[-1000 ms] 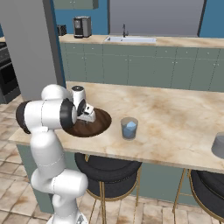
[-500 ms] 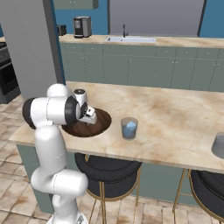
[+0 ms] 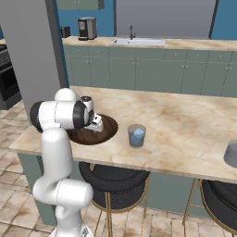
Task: There are four ice cubes in the ice bowl. Place two ice cubes in each glass of water.
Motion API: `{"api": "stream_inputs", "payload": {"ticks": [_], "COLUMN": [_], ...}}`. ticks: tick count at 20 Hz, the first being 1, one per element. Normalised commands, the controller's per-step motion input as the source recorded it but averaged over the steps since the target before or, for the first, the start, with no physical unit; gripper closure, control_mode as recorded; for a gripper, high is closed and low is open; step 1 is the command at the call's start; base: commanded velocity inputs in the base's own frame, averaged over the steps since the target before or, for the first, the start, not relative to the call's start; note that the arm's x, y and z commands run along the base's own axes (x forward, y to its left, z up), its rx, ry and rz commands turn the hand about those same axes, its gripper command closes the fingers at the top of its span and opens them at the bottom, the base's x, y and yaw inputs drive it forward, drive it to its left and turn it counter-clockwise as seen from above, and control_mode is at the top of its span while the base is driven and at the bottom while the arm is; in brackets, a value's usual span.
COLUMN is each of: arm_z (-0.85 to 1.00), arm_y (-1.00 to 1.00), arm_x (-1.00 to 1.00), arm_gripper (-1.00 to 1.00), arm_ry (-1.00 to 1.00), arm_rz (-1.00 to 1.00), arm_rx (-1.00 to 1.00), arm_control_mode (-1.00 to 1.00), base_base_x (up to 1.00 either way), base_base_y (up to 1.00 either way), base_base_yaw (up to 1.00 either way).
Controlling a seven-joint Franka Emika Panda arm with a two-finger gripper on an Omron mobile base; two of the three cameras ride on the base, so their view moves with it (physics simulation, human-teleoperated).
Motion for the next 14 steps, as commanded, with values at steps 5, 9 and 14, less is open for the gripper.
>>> {"api": "stream_inputs", "payload": {"ticks": [5,9,14], "arm_z": [-0.23,-0.22,-0.26], "arm_y": [0.02,0.01,0.03], "arm_x": [0.23,0.16,0.08], "arm_gripper": [-1.0,-1.0,1.0], "arm_ry": [0.0,0.0,0.0], "arm_rz": [0.0,0.0,0.0], "arm_rx": [0.0,-0.01,-0.03], "arm_control_mode": [-1.0,-1.0,-1.0], "base_base_x": [0.0,0.0,0.0], "base_base_y": [0.0,0.0,0.0], "base_base_yaw": [0.0,0.0,0.0]}}
